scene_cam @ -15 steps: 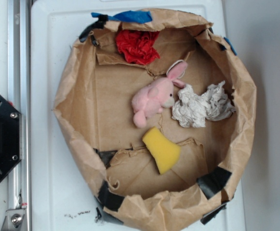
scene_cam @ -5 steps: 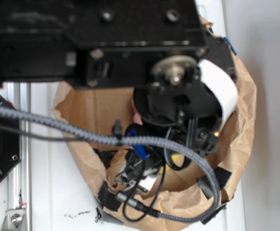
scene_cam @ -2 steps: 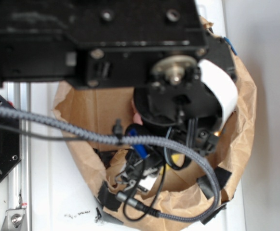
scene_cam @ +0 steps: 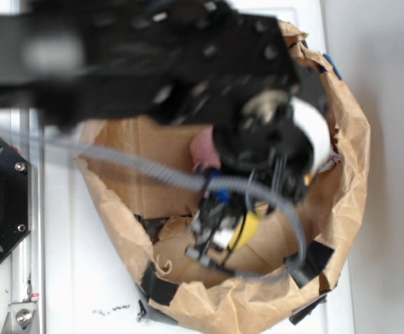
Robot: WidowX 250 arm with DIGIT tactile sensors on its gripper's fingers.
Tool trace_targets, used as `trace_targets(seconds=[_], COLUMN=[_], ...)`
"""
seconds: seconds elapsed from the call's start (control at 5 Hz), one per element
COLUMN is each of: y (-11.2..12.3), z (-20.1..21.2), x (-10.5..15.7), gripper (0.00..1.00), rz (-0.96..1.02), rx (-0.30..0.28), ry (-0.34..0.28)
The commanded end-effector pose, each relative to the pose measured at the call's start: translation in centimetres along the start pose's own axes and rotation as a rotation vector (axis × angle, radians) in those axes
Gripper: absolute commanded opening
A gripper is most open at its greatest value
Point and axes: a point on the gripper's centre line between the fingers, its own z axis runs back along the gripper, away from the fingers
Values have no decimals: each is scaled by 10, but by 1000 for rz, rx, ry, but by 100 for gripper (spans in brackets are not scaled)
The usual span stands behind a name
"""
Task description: Grab the green sponge.
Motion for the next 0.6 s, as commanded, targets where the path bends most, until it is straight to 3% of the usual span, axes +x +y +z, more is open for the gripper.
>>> trace_targets(seconds=[0.0,0.2,0.4], y=[-5,-28,-45], z=[-33,-43,-44], x=[-2,-5,-11], gripper=[100,100,100], rz=[-35,-101,-153], rx=[31,-17,-25], ry=[51,73,74])
